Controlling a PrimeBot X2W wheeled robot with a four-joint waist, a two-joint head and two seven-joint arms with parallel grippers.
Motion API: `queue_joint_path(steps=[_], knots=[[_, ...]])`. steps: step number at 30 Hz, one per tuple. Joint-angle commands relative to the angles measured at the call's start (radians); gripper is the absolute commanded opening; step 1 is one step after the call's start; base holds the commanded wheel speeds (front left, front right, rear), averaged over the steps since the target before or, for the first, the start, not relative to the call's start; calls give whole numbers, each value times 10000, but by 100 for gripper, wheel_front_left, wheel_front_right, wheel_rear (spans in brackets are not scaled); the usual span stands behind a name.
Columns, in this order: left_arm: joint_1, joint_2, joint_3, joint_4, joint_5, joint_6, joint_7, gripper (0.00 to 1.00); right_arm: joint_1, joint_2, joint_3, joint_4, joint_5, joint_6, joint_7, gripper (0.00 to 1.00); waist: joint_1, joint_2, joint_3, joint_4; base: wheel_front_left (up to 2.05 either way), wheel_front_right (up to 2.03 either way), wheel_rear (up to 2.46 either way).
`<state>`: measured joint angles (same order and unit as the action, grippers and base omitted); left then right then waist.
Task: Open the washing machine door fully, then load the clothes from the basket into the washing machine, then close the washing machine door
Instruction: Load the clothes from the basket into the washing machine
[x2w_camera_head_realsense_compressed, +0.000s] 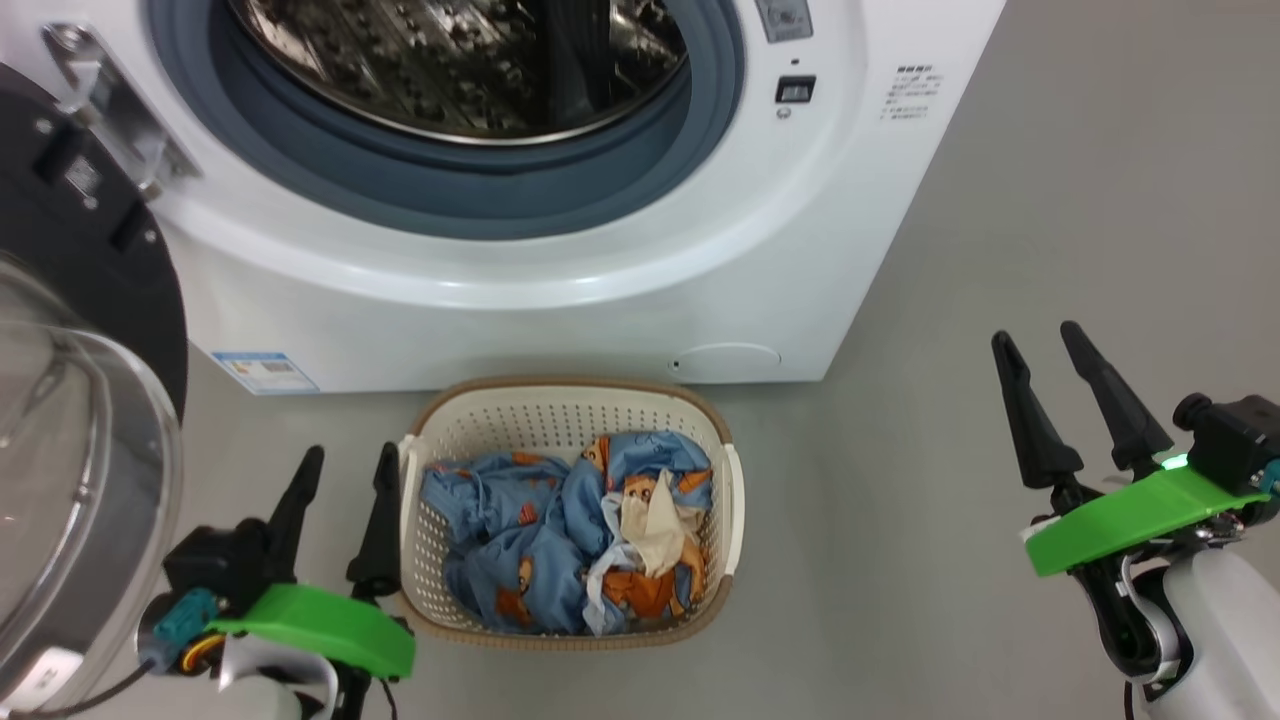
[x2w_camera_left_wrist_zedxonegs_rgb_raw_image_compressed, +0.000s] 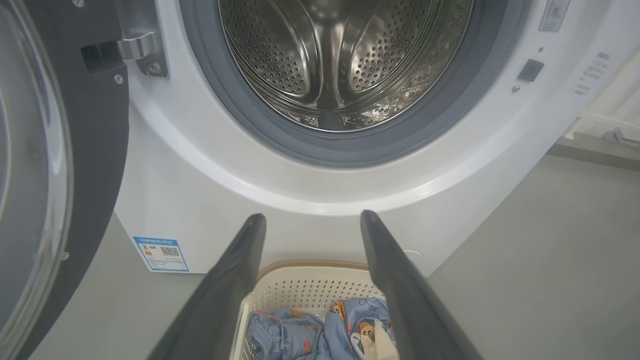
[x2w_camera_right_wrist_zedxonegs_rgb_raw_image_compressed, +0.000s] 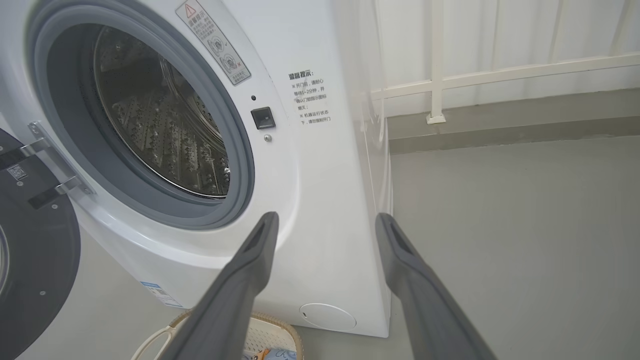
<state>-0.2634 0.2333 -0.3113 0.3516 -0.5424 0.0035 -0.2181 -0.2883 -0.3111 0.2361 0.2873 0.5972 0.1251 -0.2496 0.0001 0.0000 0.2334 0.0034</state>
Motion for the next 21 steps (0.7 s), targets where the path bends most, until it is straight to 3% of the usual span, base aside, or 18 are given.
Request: queue_joint_path(steps=[1,11,21], knots=[[-487,142,270,-41,71,-69,5,100,-264,-108,95,-269,-138,56,-122,100,-1,0,542,-72,0,0,0],[-1747,-100,-210,1405,166,-440,360,100,-828,10,55,-433,-251,56,-122,100,-1,0,1920,-206,0,0,0],[-3446,-650,-999,3453,90,-1090,983,100,-1464,150,46,-592,-386,56,-122,100,-1,0,3322,-273,0,0,0]])
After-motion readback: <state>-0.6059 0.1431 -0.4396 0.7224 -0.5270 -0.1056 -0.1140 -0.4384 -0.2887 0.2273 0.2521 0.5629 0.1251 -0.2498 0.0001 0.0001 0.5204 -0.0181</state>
